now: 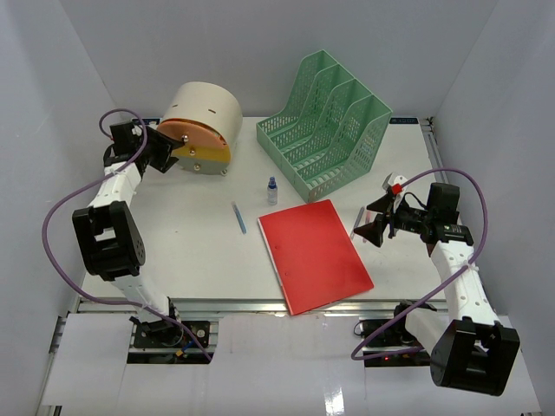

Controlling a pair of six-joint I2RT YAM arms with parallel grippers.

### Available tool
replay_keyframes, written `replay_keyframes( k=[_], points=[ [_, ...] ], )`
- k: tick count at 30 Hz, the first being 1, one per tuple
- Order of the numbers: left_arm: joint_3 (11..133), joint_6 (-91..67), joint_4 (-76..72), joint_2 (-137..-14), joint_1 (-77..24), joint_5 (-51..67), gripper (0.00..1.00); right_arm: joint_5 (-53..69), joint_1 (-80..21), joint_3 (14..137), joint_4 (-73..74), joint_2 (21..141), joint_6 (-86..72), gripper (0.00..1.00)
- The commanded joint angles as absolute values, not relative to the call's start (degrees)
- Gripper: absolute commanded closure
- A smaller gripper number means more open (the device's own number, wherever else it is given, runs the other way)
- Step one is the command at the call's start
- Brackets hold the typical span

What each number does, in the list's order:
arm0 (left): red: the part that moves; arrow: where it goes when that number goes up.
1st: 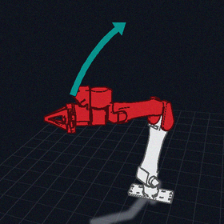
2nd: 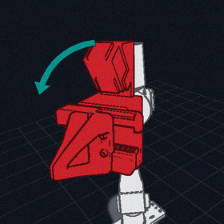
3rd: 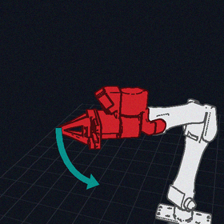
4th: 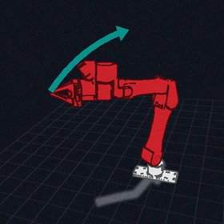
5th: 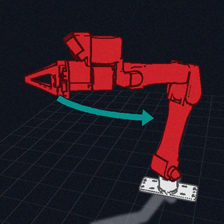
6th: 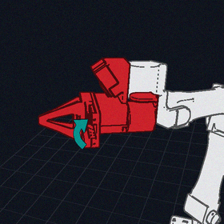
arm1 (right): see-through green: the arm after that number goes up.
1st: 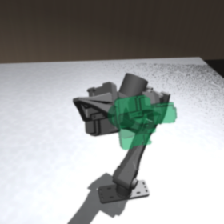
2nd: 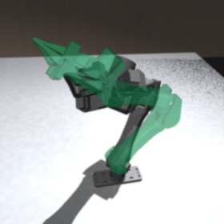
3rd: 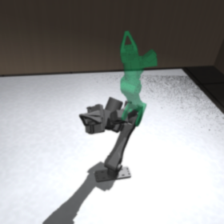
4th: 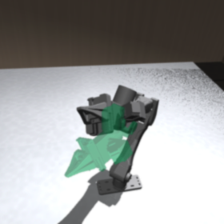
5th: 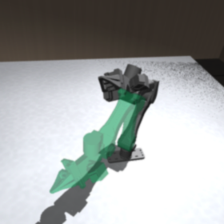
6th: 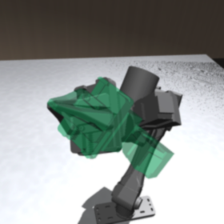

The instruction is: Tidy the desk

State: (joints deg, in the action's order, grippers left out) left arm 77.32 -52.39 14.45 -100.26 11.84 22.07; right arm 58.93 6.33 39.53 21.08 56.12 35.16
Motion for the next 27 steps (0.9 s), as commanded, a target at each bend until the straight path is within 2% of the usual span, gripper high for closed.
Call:
replay_keyframes(
  k=[1, 8, 17, 23, 27],
  points=[
    [82.3, -54.3, 12.2, -100.3, 11.8, 25.2, 0.33, 59.1, 6.5, 39.7, 21.2, 56.5, 36.0, 0.09],
    [83.5, -54.2, 10.9, -101.8, 11.8, 27.5, 0.25, 59.1, 6.5, 39.7, 21.2, 56.8, 36.0, 0.09],
    [82.8, -54.5, 9.6, -101.1, 11.8, 28.9, 0.25, 58.6, 6.6, 39.7, 21.2, 56.8, 36.1, 0.09],
    [70.9, -52.5, 2.5, -91.1, 13.5, 26.5, 0.28, 59.0, 6.6, 39.6, 21.2, 56.7, 36.2, 0.09],
    [62.1, -52.2, -5.2, -87.0, 14.5, 31.0, 0.31, 59.3, 6.6, 39.6, 21.3, 56.7, 36.1, 0.09]
  ],
)
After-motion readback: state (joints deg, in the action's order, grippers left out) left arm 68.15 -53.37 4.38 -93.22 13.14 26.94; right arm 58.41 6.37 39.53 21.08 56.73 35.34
